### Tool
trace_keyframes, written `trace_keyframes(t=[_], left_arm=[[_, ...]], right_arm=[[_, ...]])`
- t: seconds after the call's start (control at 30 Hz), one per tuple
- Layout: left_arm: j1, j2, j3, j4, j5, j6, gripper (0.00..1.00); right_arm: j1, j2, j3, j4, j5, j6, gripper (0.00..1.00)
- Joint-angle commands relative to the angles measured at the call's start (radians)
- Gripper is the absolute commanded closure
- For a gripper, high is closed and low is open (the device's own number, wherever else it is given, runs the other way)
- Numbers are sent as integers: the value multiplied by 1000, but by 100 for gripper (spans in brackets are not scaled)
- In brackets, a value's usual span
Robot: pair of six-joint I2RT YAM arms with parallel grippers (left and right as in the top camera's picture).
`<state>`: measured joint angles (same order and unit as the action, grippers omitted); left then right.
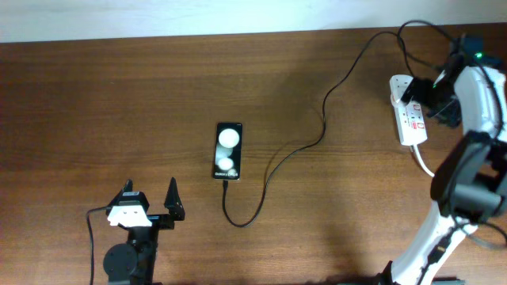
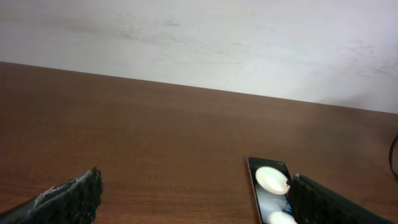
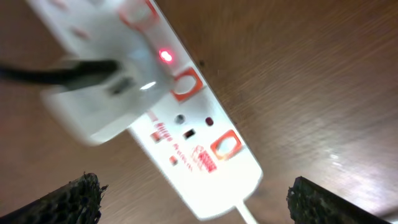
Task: Plug charger to phone and switch on socket
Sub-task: 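Lift the right gripper up and away from the power strip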
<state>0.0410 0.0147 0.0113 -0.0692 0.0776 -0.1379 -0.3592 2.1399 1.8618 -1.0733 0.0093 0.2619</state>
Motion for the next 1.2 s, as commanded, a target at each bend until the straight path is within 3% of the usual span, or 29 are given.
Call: trace_keyframes(t=[0.0, 0.37, 1.17], left_arm=[[-4, -8, -2, -7, -7, 13, 1], [-4, -8, -2, -7, -7, 13, 1], [-4, -8, -2, -7, -7, 13, 1]], right_arm=[[-1, -214, 16, 0, 13, 4, 1], [-1, -621, 16, 0, 13, 4, 1], [22, -630, -20, -5, 13, 4, 1]])
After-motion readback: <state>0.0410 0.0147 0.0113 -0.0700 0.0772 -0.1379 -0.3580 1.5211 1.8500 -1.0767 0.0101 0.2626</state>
